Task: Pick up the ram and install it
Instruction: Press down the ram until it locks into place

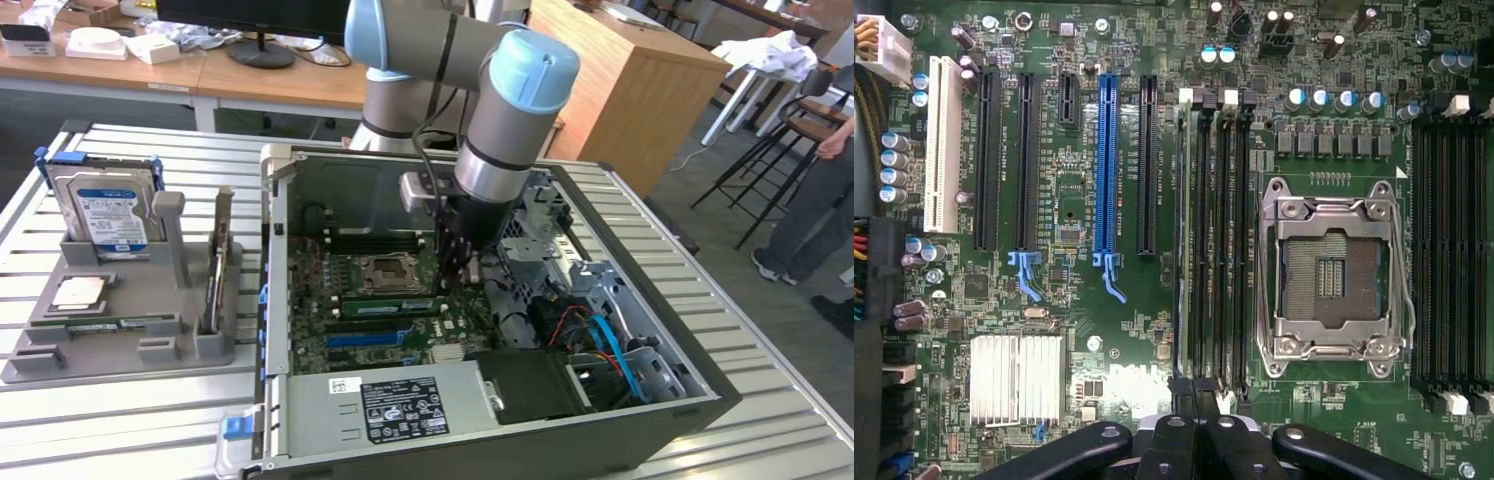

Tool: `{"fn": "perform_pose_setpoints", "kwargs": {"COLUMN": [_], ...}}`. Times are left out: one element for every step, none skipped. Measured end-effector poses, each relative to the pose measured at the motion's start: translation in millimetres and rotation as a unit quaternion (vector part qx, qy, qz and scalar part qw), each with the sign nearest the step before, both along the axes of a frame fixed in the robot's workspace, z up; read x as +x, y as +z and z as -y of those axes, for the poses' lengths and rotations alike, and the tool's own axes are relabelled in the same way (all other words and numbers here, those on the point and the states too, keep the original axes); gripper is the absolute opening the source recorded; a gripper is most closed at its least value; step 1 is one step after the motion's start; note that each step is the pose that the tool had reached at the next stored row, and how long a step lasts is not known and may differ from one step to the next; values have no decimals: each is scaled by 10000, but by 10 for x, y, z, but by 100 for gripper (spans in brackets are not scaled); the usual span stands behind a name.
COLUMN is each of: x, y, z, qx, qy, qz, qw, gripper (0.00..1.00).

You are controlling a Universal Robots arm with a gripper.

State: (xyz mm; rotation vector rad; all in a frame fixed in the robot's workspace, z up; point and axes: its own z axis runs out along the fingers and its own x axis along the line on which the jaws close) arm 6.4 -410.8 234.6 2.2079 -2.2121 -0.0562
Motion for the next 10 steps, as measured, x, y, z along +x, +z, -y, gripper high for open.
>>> {"fn": "perform_pose_setpoints", "kwargs": {"x": [0, 0, 0, 0, 0, 0, 0, 0, 0, 0], "y": [-2, -2, -2, -2, -3, -10, -16, -22, -28, -34], "z": [1, 1, 1, 0, 0, -1, -1, 0, 0, 0], "qx": [-1, -2, -2, -2, -1, 2, 2, 1, 1, 1], "qy": [0, 0, 0, 0, 0, 0, 0, 0, 0, 0], "qz": [0, 0, -1, 0, 0, 1, 1, 0, 0, 0], "qw": [10000, 10000, 10000, 10000, 10000, 10000, 10000, 10000, 10000, 10000], "gripper": [10, 10, 10, 10, 10, 10, 10, 10, 10, 10]}}
